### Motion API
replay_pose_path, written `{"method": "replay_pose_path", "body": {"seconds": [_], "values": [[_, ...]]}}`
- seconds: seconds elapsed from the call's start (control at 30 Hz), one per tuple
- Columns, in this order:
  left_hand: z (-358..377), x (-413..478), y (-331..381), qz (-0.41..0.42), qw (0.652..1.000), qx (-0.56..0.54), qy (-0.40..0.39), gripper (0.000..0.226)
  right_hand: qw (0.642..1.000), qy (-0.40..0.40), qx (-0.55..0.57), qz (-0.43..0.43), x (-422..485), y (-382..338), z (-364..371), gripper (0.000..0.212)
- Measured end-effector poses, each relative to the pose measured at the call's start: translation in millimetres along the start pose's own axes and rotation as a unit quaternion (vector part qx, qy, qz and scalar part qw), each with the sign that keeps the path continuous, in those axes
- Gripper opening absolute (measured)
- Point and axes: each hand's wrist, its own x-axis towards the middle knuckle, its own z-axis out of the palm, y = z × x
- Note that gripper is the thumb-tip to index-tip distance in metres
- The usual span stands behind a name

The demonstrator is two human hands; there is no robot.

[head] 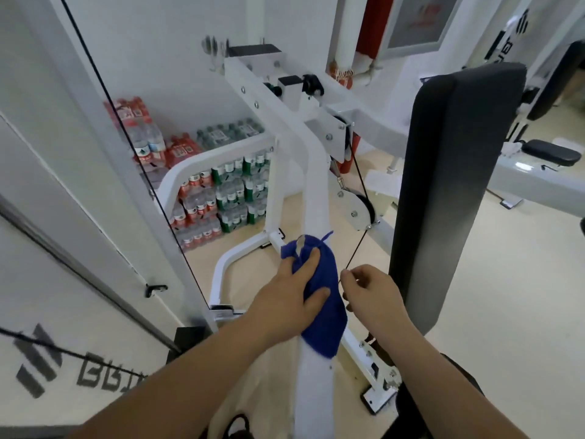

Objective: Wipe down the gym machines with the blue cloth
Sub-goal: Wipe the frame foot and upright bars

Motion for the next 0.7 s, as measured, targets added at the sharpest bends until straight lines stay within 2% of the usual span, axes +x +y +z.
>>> {"method": "replay_pose_path", "body": {"seconds": [0.13,0.23,0.37,0.53,0.7], "values": [[-13,24,-3,0.031,0.999,0.030,0.007,0.069,0.999,0.015,0.004,0.043,13,-6,5,0.018],[-7,8,-1,0.099,0.989,0.063,0.090,0.049,0.997,0.022,0.056,0.054,5,-12,14,0.014],[-9,33,-10,0.219,0.957,0.116,0.154,0.037,0.996,0.016,0.063,0.054,13,-12,18,0.025],[-36,86,-17,0.225,0.947,0.178,0.143,0.040,0.998,0.015,0.055,0.037,31,-9,4,0.022],[-34,75,-18,0.261,0.940,0.193,0.103,0.039,0.998,0.003,0.037,0.052,52,-4,3,0.022]]}}
